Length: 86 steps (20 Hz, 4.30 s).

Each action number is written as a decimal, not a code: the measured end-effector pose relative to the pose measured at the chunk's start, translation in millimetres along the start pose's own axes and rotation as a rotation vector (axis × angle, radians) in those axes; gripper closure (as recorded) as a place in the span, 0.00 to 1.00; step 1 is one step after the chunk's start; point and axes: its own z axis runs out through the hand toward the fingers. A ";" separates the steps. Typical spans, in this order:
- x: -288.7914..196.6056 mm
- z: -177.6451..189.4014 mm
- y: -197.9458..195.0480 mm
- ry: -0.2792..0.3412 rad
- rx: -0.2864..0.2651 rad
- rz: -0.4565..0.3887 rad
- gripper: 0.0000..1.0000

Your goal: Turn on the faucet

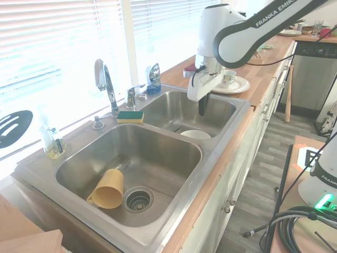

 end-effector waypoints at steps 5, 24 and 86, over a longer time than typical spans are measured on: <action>36.8 4.0 -49.7 0.044 0.000 0.034 1.00; 144.3 -17.1 -163.1 0.076 0.021 0.113 1.00; 16.8 -4.2 -42.6 0.014 -0.077 0.161 0.00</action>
